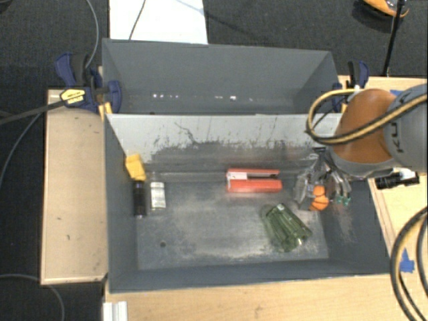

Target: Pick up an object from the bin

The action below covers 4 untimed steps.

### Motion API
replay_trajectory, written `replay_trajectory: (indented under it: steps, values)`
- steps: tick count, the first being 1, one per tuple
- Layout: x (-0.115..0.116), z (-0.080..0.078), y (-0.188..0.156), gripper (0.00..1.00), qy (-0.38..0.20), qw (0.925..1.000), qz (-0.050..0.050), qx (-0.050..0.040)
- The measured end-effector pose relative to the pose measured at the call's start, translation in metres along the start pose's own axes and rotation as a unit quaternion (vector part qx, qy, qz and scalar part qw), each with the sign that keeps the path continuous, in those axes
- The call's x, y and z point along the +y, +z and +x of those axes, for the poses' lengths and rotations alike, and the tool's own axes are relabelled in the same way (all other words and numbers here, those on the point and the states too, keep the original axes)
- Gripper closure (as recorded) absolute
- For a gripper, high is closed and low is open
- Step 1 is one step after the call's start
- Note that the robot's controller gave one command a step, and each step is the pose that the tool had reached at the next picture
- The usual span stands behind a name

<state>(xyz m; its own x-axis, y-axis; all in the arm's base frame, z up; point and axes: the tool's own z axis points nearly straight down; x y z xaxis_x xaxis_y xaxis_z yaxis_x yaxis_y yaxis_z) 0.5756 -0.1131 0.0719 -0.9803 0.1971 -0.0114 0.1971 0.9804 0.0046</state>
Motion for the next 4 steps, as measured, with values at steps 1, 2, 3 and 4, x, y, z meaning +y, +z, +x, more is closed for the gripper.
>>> replay_trajectory:
  steps: [1, 2, 3, 4]
  values:
    - [-0.0024, 0.0009, 0.0011, 0.0, -0.001, 1.0, 0.002, 0.0013]
    - [-0.0014, 0.001, 0.0011, 1.0, -0.003, 1.0, 0.001, 0.0016]
    - [-0.0024, 0.0009, 0.0011, 0.0, -0.004, 1.0, 0.002, 0.0015]
    - [-0.0024, 0.0009, 0.0011, 0.0, -0.004, 1.0, 0.002, 0.0016]
